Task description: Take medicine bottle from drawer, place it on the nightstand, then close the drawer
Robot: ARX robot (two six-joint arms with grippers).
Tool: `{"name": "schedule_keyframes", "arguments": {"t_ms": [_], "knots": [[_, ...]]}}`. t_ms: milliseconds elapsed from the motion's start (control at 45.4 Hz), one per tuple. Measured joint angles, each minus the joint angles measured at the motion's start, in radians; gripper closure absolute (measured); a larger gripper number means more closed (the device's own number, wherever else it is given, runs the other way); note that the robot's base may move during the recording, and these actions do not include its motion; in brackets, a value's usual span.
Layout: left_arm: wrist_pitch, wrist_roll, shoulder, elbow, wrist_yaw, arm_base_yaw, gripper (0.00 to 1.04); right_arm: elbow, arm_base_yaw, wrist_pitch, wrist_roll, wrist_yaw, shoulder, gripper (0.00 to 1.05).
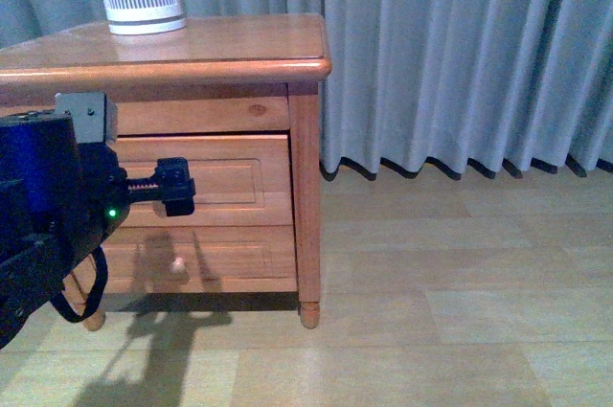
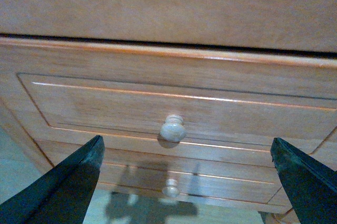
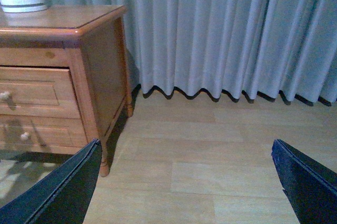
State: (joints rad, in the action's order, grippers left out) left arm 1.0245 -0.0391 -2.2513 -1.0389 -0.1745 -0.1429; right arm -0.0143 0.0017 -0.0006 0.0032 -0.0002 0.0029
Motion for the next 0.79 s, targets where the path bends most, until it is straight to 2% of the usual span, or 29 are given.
{"name": "schedule_keyframes", "arguments": {"t_ms": [176,286,792], "knots": [[-0.126,-0.074,-0.124,-0.148,0.093,0.019,0.07,0.0,0.0,0.0,0.0,0.0,0.0,0.07],[-0.142,-0.101,-0.172,-0.204,0.122,0.029,0.07,0.0,0.0,0.0,0.0,0.0,0.0,0.07],[-0.144,-0.064,-0.259,-0.33,0.153,0.068,0.07,0.0,0.0,0.0,0.0,0.0,0.0,0.07]]}}
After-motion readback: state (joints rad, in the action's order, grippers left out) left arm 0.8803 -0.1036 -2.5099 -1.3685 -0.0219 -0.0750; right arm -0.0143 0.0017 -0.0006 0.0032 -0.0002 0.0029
